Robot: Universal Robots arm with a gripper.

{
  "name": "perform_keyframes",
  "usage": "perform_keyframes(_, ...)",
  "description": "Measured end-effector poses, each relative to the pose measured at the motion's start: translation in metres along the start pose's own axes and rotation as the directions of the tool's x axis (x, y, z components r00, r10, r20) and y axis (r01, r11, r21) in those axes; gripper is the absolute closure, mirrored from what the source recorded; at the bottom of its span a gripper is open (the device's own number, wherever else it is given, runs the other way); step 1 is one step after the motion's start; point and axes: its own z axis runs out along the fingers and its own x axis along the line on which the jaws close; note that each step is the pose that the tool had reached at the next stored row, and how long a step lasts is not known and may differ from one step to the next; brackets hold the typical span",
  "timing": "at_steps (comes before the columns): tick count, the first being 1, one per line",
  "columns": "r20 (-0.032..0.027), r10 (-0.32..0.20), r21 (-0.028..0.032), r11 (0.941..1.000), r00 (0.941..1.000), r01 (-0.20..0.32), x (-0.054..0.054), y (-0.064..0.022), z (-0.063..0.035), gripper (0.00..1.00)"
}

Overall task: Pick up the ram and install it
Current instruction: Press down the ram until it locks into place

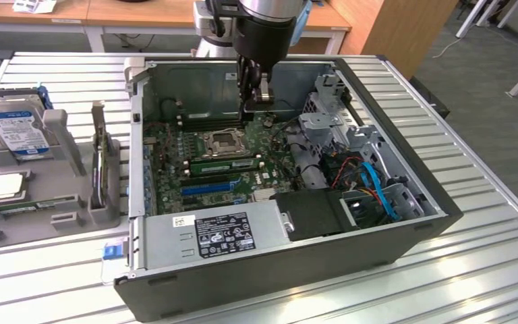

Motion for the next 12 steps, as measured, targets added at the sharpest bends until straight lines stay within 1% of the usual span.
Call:
perform_keyframes(8, 0.0005, 0.000, 0.0000, 1.0000, 1.0000, 0.000, -0.0001, -0.0033, -0.0001, 0.90)
perform_keyframes(12, 0.0009, 0.000, 0.0000, 1.0000, 1.0000, 0.000, -0.0001, -0.0078, -0.0003, 0.90)
